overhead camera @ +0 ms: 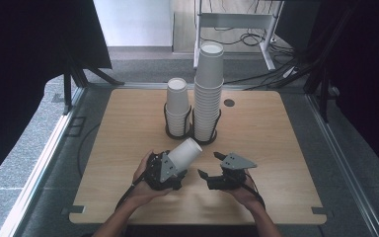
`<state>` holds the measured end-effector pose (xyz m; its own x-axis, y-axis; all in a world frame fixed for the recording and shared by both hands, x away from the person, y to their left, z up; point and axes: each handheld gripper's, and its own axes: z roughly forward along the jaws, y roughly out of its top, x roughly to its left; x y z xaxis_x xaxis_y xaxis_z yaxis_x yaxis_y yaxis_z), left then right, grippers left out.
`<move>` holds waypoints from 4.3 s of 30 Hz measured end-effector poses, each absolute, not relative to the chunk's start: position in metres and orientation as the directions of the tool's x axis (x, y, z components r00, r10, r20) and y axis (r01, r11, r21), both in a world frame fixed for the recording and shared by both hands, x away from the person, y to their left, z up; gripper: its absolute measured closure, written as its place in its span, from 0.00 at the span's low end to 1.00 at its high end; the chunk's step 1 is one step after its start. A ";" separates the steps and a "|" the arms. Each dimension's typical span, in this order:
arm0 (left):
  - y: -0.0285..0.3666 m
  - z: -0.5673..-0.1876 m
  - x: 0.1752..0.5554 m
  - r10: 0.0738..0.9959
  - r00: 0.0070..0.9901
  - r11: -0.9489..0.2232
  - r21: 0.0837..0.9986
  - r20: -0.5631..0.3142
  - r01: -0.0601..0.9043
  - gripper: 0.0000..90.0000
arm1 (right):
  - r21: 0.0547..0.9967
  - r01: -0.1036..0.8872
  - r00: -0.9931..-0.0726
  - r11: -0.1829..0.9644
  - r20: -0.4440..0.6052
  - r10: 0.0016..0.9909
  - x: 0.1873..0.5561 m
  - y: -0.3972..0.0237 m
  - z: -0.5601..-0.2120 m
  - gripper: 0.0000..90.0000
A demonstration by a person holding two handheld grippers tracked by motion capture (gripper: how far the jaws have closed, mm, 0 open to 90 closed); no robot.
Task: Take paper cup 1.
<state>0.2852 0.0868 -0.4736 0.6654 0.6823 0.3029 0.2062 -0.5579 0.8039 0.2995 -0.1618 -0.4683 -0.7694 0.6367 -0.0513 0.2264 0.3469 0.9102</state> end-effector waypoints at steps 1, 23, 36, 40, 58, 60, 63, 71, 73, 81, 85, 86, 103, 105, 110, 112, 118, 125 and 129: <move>0.086 -0.473 0.285 0.676 0.666 -0.571 0.796 0.316 0.202 0.16 | 0.897 0.216 -0.773 0.385 -0.085 0.629 0.300 -0.161 -0.468 0.18; 0.073 -0.478 0.286 0.556 0.723 -0.697 0.704 0.411 0.136 0.16 | 0.388 -0.198 -0.746 0.900 -0.656 0.118 0.311 -0.122 -0.448 0.14; 0.066 -0.480 0.290 0.517 0.760 -0.717 0.684 0.395 0.132 0.16 | 0.186 -0.300 -0.668 0.935 -0.741 -0.067 0.310 -0.108 -0.463 0.12; 0.067 -0.480 0.291 0.516 0.762 -0.719 0.681 0.392 0.136 0.16 | 0.171 -0.296 -0.646 0.940 -0.760 -0.065 0.310 -0.108 -0.464 0.12; 0.058 -0.479 0.290 0.469 0.788 -0.740 0.664 0.400 0.104 0.16 | 0.096 -0.381 -0.585 0.920 -0.795 -0.160 0.314 -0.101 -0.475 0.15; 0.057 -0.479 0.290 0.467 0.786 -0.742 0.662 0.404 0.101 0.16 | 0.078 -0.390 -0.575 0.917 -0.799 -0.176 0.313 -0.102 -0.475 0.17; 0.056 -0.480 0.290 0.458 0.794 -0.748 0.655 0.400 0.101 0.15 | 0.044 -0.403 -0.554 0.914 -0.807 -0.205 0.312 -0.102 -0.476 0.19; 0.058 -0.477 0.295 0.463 0.809 -0.731 0.672 0.362 0.119 0.05 | 0.086 -0.397 -0.577 0.914 -0.797 -0.176 0.311 -0.107 -0.479 0.21; 0.059 -0.476 0.295 0.470 0.808 -0.722 0.682 0.356 0.119 0.03 | 0.099 -0.390 -0.585 0.915 -0.795 -0.163 0.312 -0.109 -0.479 0.21; 0.064 -0.471 0.293 0.494 0.802 -0.690 0.713 0.337 0.125 0.01 | 0.194 -0.315 -0.625 0.929 -0.779 -0.050 0.309 -0.112 -0.479 0.21; 0.067 -0.466 0.292 0.495 0.803 -0.680 0.723 0.330 0.122 0.01 | 0.205 -0.303 -0.626 0.931 -0.779 -0.033 0.311 -0.113 -0.479 0.22; 0.068 -0.465 0.291 0.498 0.803 -0.676 0.727 0.327 0.124 0.01 | 0.217 -0.296 -0.630 0.930 -0.776 -0.020 0.311 -0.114 -0.479 0.22; 0.090 -0.451 0.281 0.588 0.770 -0.555 0.816 0.247 0.162 0.02 | 0.339 -0.223 -0.658 0.914 -0.744 0.115 0.313 -0.114 -0.478 0.22; 0.095 -0.449 0.282 0.616 0.758 -0.519 0.834 0.213 0.188 0.02 | 0.349 -0.215 -0.660 0.912 -0.741 0.129 0.313 -0.114 -0.479 0.22; 0.104 -0.446 0.283 0.659 0.737 -0.446 0.868 0.153 0.219 0.03 | 0.408 -0.176 -0.674 0.896 -0.713 0.193 0.312 -0.117 -0.480 0.22; 0.108 -0.445 0.284 0.674 0.726 -0.420 0.878 0.133 0.229 0.04 | 0.434 -0.168 -0.674 0.885 -0.706 0.218 0.313 -0.118 -0.479 0.22; 0.116 -0.441 0.286 0.691 0.721 -0.343 0.900 0.048 0.268 0.04 | 0.515 -0.115 -0.695 0.850 -0.653 0.301 0.315 -0.122 -0.478 0.22; 0.119 -0.443 0.286 0.717 0.696 -0.318 0.903 0.030 0.288 0.11 | 0.634 -0.050 -0.729 0.771 -0.551 0.406 0.318 -0.128 -0.476 0.22; 0.120 -0.446 0.286 0.730 0.683 -0.299 0.904 0.012 0.304 0.12 | 0.690 -0.005 -0.736 0.724 -0.493 0.465 0.320 -0.132 -0.476 0.22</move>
<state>0.2855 0.1204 -0.4457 0.6831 0.7302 0.0120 0.3040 -0.2992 0.9045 0.3196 -0.1321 -0.4762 -0.7357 0.4647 -0.4927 -0.0046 0.7240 0.6898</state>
